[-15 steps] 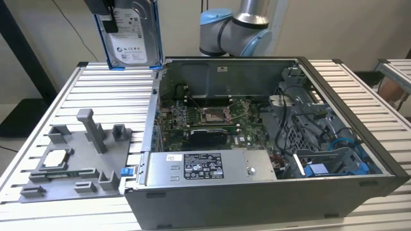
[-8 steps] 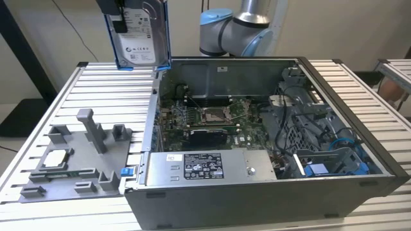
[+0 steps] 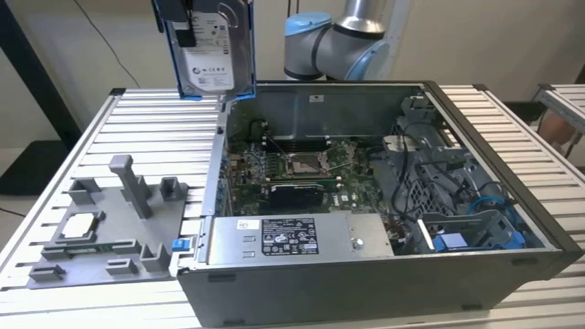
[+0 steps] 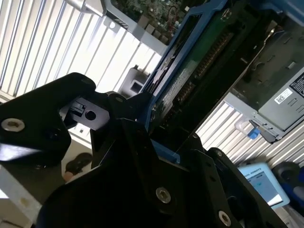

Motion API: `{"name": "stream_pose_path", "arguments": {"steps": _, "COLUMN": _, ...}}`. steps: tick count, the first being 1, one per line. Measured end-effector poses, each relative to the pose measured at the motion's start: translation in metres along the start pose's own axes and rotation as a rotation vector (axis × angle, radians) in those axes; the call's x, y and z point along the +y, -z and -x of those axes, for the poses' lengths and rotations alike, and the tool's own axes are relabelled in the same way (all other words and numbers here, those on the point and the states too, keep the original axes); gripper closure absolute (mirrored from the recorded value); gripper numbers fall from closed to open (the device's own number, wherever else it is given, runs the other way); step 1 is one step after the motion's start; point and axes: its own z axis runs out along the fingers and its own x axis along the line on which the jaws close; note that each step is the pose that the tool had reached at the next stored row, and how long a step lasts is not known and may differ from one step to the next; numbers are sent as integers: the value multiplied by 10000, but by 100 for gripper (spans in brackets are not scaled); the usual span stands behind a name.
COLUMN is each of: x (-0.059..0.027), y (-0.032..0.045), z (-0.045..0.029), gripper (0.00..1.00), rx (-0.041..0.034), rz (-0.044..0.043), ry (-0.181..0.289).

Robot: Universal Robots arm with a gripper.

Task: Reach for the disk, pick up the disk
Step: 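Pick up the disk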

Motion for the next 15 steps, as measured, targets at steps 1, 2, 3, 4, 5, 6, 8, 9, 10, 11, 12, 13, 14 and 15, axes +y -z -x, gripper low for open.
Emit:
{"name": "stream_pose_path", "arguments": {"steps": 1, "x": -28, "y": 0, "z": -2, "gripper": 100, "rx": -1, "rz": 0, "ry": -1}}
{"name": "stream_pose_path", "arguments": {"steps": 2, "x": -55, "y": 0, "z": -3, "gripper": 100, "rx": 0, "rz": 1, "ry": 0}}
{"name": "stream_pose_path", "arguments": {"steps": 3, "x": -80, "y": 0, "z": -3, "gripper": 100, "rx": 0, "rz": 2, "ry": 0}}
{"name": "stream_pose_path", "arguments": {"steps": 4, "x": -104, "y": -1, "z": -4, "gripper": 100, "rx": -1, "rz": 1, "ry": -1}}
{"name": "stream_pose_path", "arguments": {"steps": 5, "x": -128, "y": -1, "z": -5, "gripper": 100, "rx": 0, "rz": 1, "ry": 0}}
{"name": "stream_pose_path", "arguments": {"steps": 6, "x": -150, "y": -1, "z": -5, "gripper": 100, "rx": 0, "rz": 2, "ry": 0}}
{"name": "stream_pose_path", "arguments": {"steps": 8, "x": -195, "y": -1, "z": -6, "gripper": 100, "rx": 0, "rz": 1, "ry": -1}}
{"name": "stream_pose_path", "arguments": {"steps": 9, "x": -221, "y": -1, "z": -7, "gripper": 100, "rx": 0, "rz": 1, "ry": -1}}
{"name": "stream_pose_path", "arguments": {"steps": 10, "x": -248, "y": -1, "z": -8, "gripper": 100, "rx": 0, "rz": 2, "ry": -1}}
{"name": "stream_pose_path", "arguments": {"steps": 11, "x": -274, "y": -2, "z": -9, "gripper": 100, "rx": -1, "rz": 1, "ry": -1}}
{"name": "stream_pose_path", "arguments": {"steps": 12, "x": -304, "y": -2, "z": -11, "gripper": 100, "rx": 0, "rz": 2, "ry": 0}}
{"name": "stream_pose_path", "arguments": {"steps": 13, "x": -332, "y": -2, "z": -12, "gripper": 100, "rx": 0, "rz": 4, "ry": 0}}
{"name": "stream_pose_path", "arguments": {"steps": 14, "x": -360, "y": -2, "z": -14, "gripper": 100, "rx": 0, "rz": 4, "ry": -1}}
{"name": "stream_pose_path", "arguments": {"steps": 15, "x": -386, "y": -2, "z": -15, "gripper": 100, "rx": 0, "rz": 5, "ry": -1}}
